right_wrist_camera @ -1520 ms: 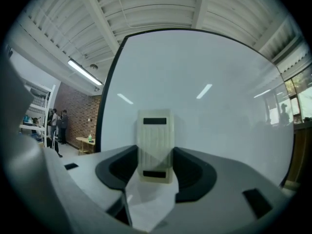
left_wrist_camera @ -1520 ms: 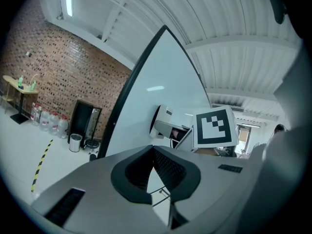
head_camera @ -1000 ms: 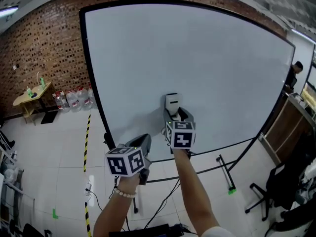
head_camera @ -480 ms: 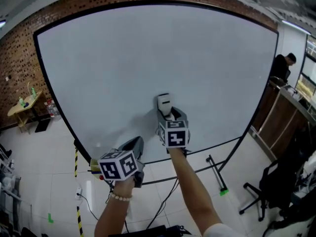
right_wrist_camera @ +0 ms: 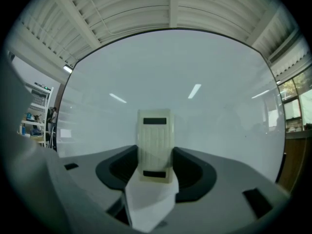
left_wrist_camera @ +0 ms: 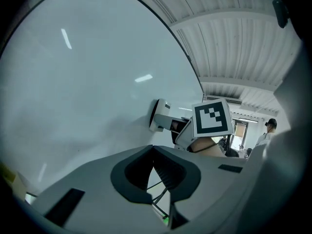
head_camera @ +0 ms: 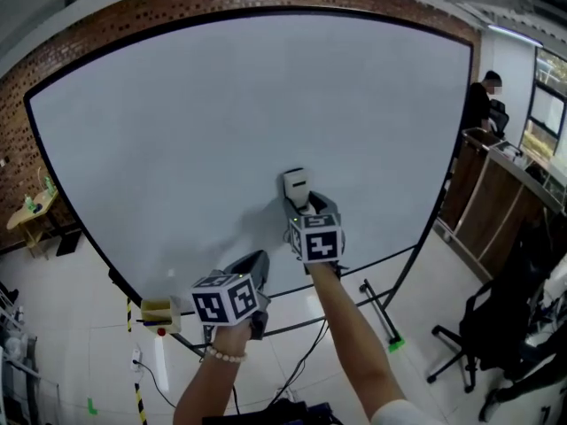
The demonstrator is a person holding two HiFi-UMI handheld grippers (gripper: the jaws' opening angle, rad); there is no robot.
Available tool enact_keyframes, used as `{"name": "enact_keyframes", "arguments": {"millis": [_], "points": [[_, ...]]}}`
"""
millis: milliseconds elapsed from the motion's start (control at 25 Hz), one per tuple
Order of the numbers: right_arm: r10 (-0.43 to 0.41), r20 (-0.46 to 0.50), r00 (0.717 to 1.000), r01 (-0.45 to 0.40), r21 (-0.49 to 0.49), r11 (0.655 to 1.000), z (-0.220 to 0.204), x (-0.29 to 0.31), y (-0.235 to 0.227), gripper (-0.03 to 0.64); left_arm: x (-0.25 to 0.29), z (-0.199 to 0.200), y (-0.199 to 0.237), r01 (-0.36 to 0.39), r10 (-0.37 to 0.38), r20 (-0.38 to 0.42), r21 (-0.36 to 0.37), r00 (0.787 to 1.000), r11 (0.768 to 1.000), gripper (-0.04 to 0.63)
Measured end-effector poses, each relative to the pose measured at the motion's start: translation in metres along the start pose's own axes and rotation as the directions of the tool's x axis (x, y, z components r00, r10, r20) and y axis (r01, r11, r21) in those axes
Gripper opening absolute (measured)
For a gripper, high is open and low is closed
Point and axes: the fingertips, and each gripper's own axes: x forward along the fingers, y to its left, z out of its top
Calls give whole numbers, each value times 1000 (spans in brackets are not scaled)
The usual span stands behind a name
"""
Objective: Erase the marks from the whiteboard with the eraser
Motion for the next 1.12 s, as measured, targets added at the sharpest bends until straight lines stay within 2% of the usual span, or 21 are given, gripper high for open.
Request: {"name": "enact_keyframes", "arguments": {"millis": [120, 240, 440, 600, 760, 1120], "points": [[13, -3, 1000, -13, 36, 999, 1, -1, -32, 244, 30, 1, -17, 50, -50, -21, 14, 999, 999, -13], [18, -13, 1000, -18, 18, 1000, 1, -4, -55, 244, 59, 1, -30, 105, -103, -40, 27, 994, 994, -12], [-22, -15, 1000, 22, 28, 999, 1, -5, -114, 244, 110, 3, -55, 202, -200, -63, 34, 978, 979, -12], [-55, -18, 998, 55, 43, 998, -3, -13, -166, 244, 144, -5, -82, 251, -246, -94, 45, 965, 967, -12], [-53, -6, 999, 53, 68, 996, -6, -17, -219, 244, 181, -12, -111, 265, -260, -86, 55, 962, 963, -12], [-19, 5, 1000, 19, 14, 1000, -3, -33, -350, 244, 283, -41, -209, 241, -240, -54, 13, 969, 970, -12]]}}
